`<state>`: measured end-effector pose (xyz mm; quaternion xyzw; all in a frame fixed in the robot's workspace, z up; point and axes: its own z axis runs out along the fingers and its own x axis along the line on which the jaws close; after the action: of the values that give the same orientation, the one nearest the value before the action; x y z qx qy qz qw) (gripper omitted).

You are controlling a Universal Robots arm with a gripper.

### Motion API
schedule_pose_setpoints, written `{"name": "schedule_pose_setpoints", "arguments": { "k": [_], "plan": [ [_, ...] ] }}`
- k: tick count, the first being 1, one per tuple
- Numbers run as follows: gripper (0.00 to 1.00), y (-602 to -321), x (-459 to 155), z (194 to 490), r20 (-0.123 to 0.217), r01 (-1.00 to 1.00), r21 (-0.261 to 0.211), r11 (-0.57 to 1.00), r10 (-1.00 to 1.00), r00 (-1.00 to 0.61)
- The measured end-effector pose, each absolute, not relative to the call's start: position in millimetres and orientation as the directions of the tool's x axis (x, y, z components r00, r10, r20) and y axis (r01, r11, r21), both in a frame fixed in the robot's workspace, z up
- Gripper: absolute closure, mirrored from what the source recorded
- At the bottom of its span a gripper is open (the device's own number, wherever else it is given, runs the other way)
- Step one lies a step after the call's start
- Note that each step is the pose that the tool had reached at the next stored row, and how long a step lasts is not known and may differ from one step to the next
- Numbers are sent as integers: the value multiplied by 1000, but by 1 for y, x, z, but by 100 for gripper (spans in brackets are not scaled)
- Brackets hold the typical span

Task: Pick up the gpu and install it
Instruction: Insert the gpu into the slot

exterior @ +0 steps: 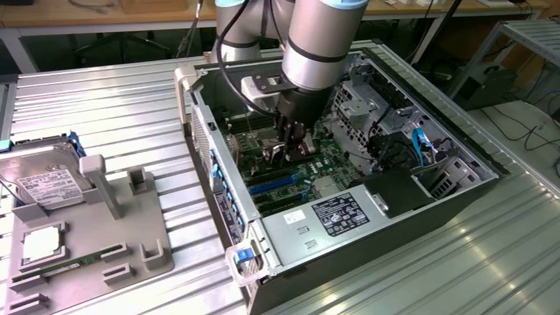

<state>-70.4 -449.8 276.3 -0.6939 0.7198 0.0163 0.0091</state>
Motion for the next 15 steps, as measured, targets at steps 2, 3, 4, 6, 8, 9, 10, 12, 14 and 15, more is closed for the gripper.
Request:
{"name": "schedule_pose_setpoints", "arguments": {
  "k": [2,3,4,6,8,9,10,12,14,15],
  "plan": [
    [72,-450,-70,273,-36,-999,11,37,-999,-37],
    [72,-450,-70,273,-36,-999,11,36,-999,-37],
    [72,-451,-70,273,-36,-999,12,37,-999,-37],
    [72,-454,-70,272,-36,-999,12,37,-999,-37],
    [72,-455,-70,271,-36,-999,12,37,-999,-37],
    [72,-456,-70,271,-36,-999,12,37,-999,-38],
    [72,-457,-70,270,-36,-999,12,37,-999,-38],
    [72,-458,-70,269,-36,-999,12,37,-999,-38],
    [72,-459,-70,268,-36,-999,12,38,-999,-38],
    [72,-460,-70,268,-36,-999,12,38,-999,-38]
  ]
}}
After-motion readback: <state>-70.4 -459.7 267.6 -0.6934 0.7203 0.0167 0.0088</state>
